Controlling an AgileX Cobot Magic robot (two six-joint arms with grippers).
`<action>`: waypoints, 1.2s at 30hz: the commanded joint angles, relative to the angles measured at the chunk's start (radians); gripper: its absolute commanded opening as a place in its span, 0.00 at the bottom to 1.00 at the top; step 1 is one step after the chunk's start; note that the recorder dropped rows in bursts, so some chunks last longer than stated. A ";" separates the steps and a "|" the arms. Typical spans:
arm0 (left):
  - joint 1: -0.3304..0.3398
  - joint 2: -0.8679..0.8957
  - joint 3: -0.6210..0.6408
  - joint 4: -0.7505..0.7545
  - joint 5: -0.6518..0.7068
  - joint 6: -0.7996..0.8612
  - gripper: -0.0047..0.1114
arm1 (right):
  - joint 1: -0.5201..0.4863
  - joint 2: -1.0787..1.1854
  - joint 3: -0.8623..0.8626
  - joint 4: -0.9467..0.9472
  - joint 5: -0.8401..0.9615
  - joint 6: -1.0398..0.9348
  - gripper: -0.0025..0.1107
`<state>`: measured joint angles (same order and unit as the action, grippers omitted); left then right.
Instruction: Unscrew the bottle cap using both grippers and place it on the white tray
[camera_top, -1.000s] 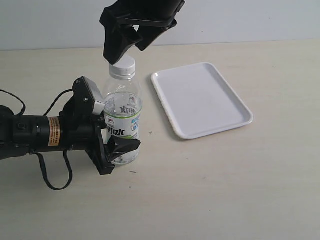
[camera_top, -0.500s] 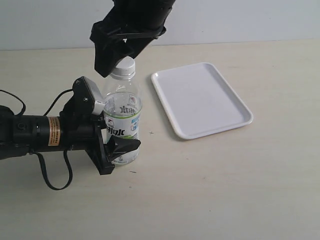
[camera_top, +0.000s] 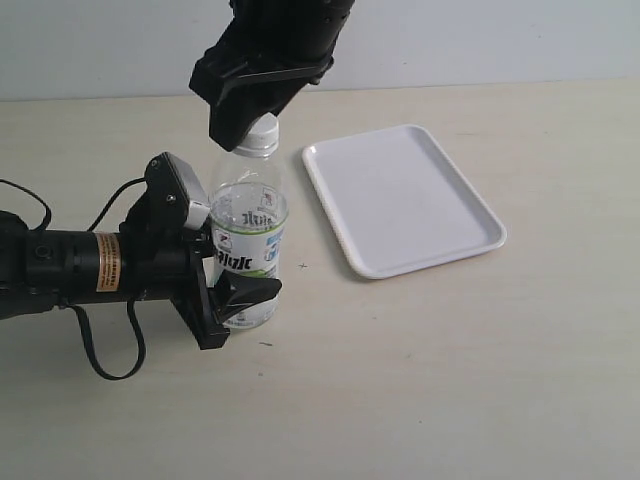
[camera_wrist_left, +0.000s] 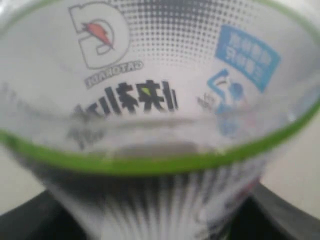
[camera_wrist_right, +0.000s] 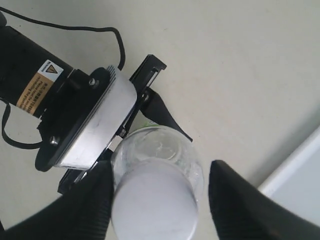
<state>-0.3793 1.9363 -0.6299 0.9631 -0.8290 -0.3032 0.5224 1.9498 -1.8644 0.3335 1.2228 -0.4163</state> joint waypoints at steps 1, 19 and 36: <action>-0.001 -0.016 -0.010 -0.012 -0.040 -0.004 0.04 | 0.000 -0.001 -0.007 -0.005 -0.002 -0.005 0.38; -0.001 -0.016 -0.010 -0.012 -0.050 -0.004 0.04 | 0.000 -0.001 -0.007 -0.005 -0.002 -0.070 0.32; -0.001 -0.016 -0.010 -0.010 -0.050 -0.004 0.04 | 0.000 -0.053 -0.007 -0.021 -0.002 0.051 0.61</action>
<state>-0.3793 1.9363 -0.6299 0.9593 -0.8368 -0.3032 0.5224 1.9184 -1.8644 0.3350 1.2265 -0.4100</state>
